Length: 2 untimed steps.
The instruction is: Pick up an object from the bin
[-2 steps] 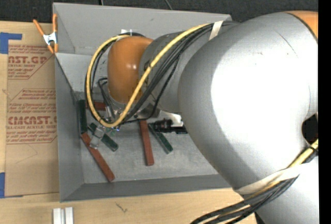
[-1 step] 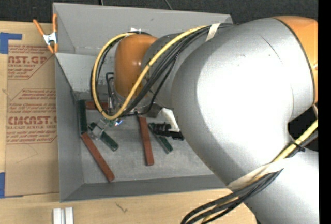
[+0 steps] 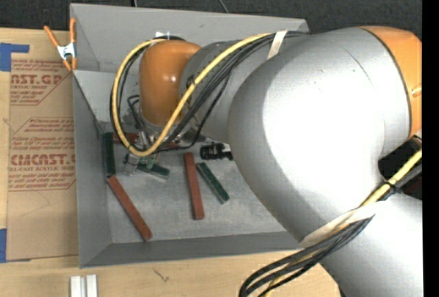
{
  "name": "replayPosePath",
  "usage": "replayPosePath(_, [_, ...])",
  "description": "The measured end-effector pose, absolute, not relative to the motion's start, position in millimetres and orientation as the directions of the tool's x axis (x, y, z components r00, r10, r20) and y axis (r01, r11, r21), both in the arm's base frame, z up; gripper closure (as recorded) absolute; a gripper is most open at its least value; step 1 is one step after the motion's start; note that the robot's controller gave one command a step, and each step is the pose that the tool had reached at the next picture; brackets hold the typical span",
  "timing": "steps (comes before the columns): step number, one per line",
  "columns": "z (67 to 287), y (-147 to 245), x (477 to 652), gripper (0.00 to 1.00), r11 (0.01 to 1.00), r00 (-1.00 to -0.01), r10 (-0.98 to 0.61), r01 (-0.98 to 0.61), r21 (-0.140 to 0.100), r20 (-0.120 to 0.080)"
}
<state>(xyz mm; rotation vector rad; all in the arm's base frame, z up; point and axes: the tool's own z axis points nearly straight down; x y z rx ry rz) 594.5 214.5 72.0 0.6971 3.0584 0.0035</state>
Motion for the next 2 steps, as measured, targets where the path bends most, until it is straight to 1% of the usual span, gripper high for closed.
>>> replayPosePath(1, [71.9, 214.5, 594.5, 1.00, 0.901, -0.901, 0.433, 0.433, 0.003, -0.004])
replayPosePath(2, [98.8, 200.5, 590.1, 1.00, 0.902, -0.902, 0.432, 0.432, -0.002, 0.001])
